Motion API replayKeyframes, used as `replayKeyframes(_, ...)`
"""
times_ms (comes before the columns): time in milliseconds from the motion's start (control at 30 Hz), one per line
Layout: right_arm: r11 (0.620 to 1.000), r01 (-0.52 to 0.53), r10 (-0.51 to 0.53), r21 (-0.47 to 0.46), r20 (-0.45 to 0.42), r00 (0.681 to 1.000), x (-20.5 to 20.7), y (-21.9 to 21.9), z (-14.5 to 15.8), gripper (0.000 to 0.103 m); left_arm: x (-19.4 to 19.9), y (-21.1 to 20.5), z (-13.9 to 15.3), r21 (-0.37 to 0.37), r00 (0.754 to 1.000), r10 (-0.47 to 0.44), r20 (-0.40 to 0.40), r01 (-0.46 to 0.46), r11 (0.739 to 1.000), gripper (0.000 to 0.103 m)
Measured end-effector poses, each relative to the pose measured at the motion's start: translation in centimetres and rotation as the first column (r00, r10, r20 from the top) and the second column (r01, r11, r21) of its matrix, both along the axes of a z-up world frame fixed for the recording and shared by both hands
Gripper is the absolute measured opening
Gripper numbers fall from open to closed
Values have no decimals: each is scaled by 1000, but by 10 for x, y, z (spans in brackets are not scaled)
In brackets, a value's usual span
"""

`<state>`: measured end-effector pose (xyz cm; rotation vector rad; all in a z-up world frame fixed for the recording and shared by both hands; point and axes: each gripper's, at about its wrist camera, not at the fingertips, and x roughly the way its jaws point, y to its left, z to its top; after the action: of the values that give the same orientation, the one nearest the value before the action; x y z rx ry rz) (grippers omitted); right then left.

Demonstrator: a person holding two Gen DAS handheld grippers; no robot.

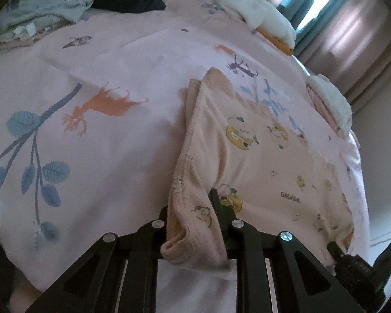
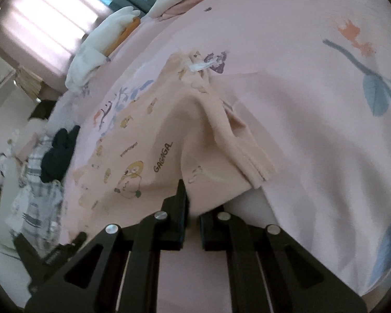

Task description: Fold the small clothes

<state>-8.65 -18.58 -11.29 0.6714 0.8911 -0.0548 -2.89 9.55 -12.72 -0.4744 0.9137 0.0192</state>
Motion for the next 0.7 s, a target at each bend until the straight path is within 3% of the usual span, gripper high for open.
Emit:
replayKeyframes(433, 999, -6, 6, -52, -2, 1000, 3, -1, -4, 5, 2, -5, -6, 69, 1000, -21, 8, 21, 997, 21)
replayKeyframes(633, 997, -26, 26, -69, 4, 1000, 3, 2, -6, 4, 8, -21, -5, 183, 999, -49, 4, 48, 982, 21)
replayKeyframes(700, 998, -22, 23, -57, 14, 1000, 1, 1, -8, 4, 8, -21, -6, 189, 999, -48, 18, 43, 981, 21)
